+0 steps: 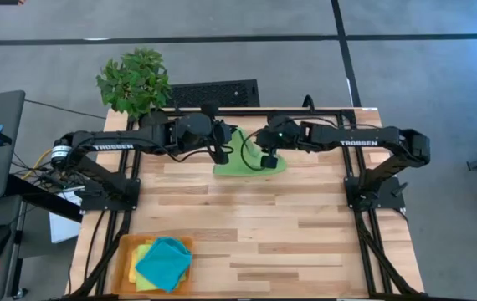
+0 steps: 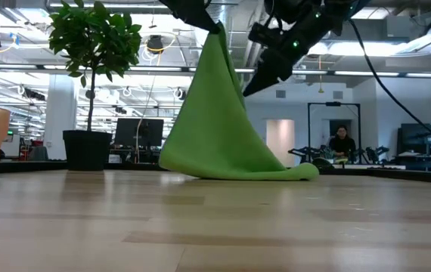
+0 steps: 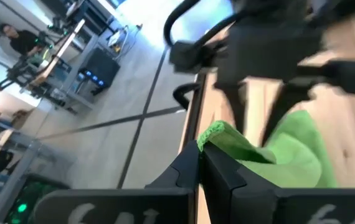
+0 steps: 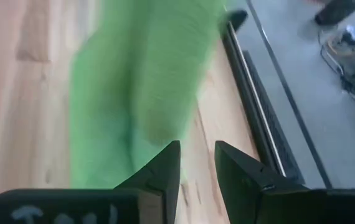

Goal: Fold microfiber towels
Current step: Fold the green towel

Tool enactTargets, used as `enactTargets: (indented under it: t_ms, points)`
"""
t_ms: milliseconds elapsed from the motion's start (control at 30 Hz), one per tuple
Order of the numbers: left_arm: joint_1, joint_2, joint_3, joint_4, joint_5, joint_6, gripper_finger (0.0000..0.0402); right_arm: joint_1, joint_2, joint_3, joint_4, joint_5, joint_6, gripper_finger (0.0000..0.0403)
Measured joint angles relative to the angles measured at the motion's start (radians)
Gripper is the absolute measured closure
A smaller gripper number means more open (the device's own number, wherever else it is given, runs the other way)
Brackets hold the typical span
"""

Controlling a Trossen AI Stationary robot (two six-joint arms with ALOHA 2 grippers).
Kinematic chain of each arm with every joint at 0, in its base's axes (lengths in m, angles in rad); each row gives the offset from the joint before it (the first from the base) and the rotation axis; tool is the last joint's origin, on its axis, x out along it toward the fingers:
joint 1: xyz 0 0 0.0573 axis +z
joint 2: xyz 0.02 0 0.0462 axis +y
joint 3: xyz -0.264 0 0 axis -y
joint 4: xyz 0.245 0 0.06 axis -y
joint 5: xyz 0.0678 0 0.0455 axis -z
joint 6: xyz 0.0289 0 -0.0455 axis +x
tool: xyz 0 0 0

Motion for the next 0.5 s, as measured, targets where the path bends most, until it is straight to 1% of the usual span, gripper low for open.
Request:
enactTargets:
  t_ms: [167,333,500]
  points:
    - [0.000,0.000,0.000,-0.009,-0.011,-0.008,0.0401,0.046,0.000,0.000,0.056,0.006,0.000,0.0280]
    - [0.000,0.000,0.000,-0.034,-0.010,-0.022,0.0401,0.092,0.000,0.000,0.167,0.122,0.008,0.0280]
    - [0.000,0.001,0.000,-0.034,-0.010,-0.026,0.0401,0.110,0.013,0.001,0.240,0.135,0.010,0.0280]
